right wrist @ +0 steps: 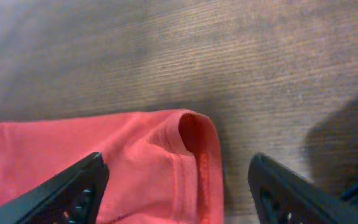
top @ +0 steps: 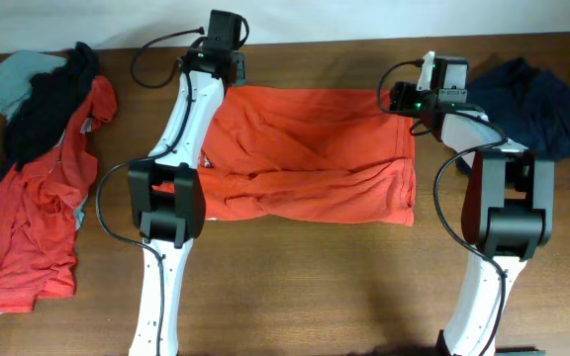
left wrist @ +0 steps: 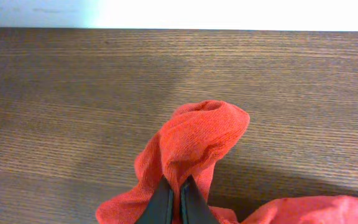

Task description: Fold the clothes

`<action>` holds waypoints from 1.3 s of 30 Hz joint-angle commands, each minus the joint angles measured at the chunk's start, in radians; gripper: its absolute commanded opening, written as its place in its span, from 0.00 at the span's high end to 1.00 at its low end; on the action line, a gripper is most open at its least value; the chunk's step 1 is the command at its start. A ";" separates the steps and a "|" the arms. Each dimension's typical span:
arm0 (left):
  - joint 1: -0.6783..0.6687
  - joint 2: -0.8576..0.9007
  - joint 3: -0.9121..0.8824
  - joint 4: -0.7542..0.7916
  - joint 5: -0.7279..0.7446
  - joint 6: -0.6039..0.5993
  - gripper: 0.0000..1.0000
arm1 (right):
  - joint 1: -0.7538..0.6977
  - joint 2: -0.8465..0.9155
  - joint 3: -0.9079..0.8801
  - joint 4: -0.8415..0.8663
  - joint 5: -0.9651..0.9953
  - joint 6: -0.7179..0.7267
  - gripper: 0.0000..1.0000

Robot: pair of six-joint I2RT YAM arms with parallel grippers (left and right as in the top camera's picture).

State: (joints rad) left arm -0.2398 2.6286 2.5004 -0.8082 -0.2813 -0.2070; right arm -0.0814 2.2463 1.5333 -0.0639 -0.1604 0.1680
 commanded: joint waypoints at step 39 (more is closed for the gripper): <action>0.045 -0.003 0.020 -0.023 -0.011 -0.092 1.00 | 0.030 0.066 0.026 0.143 0.064 0.160 0.64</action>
State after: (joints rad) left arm -0.2031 2.6286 2.5004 -0.8276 -0.2813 -0.2855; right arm -0.0372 2.3119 1.5337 0.0769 -0.1131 0.3290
